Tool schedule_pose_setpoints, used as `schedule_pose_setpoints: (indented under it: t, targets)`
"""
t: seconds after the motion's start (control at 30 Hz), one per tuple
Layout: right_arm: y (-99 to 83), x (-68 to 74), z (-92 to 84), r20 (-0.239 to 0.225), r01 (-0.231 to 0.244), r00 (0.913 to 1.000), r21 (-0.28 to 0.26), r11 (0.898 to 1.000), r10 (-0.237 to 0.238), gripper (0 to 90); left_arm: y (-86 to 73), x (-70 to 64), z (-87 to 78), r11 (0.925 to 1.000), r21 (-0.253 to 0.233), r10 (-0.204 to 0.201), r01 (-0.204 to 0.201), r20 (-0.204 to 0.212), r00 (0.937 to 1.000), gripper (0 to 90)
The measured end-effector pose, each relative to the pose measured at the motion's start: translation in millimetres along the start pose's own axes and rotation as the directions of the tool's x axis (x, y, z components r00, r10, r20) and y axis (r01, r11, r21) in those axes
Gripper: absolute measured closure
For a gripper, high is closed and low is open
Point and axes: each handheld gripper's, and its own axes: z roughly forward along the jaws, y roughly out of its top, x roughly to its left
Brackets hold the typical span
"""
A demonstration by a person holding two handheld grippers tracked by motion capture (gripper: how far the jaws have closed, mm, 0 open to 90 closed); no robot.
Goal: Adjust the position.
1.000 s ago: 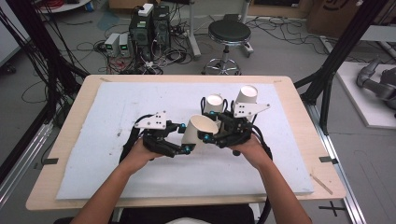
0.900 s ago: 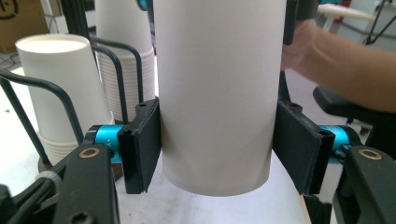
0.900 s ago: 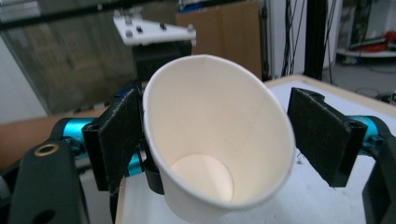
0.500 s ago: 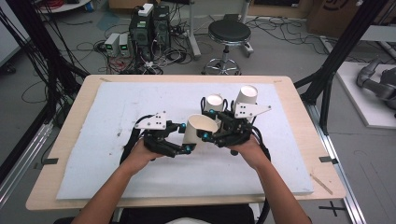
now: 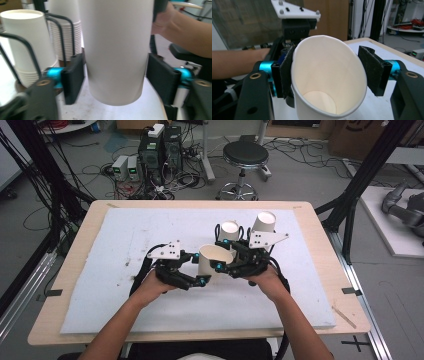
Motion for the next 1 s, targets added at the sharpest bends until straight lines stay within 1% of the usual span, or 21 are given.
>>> schedule_pose_setpoints:
  t: [0.03, 0.07, 0.17, 0.27, 0.4, 0.47, 0.6, 0.63, 0.7, 0.87, 1.0]
  targets:
    - [-0.3, 0.3, 0.7, 0.006, 0.01, 0.9999, 0.011, 1.0, -0.01, 33.2, -0.2, 0.5, -0.4, 1.0, 0.004, 0.0, 0.0, -0.003, 1.0, 21.7]
    - [-0.6, 0.8, 1.3, 0.012, 0.012, 0.9999, 0.021, 1.0, -0.012, 33.2, -0.4, 0.5, -0.5, 1.0, 0.007, 0.001, -0.001, 0.0, 1.0, 21.6]
    - [-1.0, 1.5, 3.3, 0.005, 0.02, 0.9998, 0.029, 0.999, -0.02, 33.2, -0.8, -0.6, 1.2, 0.9999, 0.011, 0.008, -0.008, 0.015, 0.9998, 21.5]
    - [-0.5, 2.7, 4.3, -0.002, 0.023, 0.9997, 0.037, 0.999, -0.023, 33.1, -1.4, -2.0, 3.6, 0.9995, 0.023, 0.02, -0.02, 0.012, 0.9997, 21.5]
    - [0.8, 4.3, 4.6, -0.009, 0.029, 0.9995, 0.028, 0.999, -0.029, 32.7, -0.7, -1.9, 2.3, 0.9994, 0.02, 0.028, -0.028, 0.001, 0.9996, 21.9]
    - [1.6, 5.2, 4.8, -0.006, 0.03, 0.9995, 0.029, 0.999, -0.03, 32.2, -0.4, -2.2, 1.7, 0.9994, 0.013, 0.031, -0.031, -0.001, 0.9995, 23.2]
    - [1.8, 4.6, 4.5, -0.004, 0.026, 0.9997, 0.029, 0.999, -0.026, 32.2, 0.5, -4.3, 1.7, 0.9983, 0.007, 0.058, -0.058, 0.017, 0.9982, 31.9]
    - [1.8, 4.6, 4.6, -0.005, 0.025, 0.9997, 0.029, 0.999, -0.025, 32.2, 0.7, -5.0, 2.2, 0.9983, 0.006, 0.058, -0.058, 0.02, 0.9982, 33.4]
    - [1.9, 4.8, 4.7, -0.008, 0.027, 0.9996, 0.027, 0.999, -0.026, 32.2, 0.8, -4.8, 2.1, 0.9981, 0.008, 0.061, -0.061, 0.024, 0.9978, 33.7]
    - [1.9, 4.6, 4.6, -0.009, 0.024, 0.9997, 0.022, 0.999, -0.024, 31.7, 1.4, -5.1, 0.8, 0.9978, 0.003, 0.066, -0.066, 0.016, 0.9977, 35.0]
    - [2.4, 5.4, 4.2, 0.009, 0.024, 0.9997, 0.005, 1.0, -0.024, 25.5, 2.5, -3.4, -2.8, 0.9979, -0.012, 0.064, -0.064, 0.005, 0.9979, 35.3]
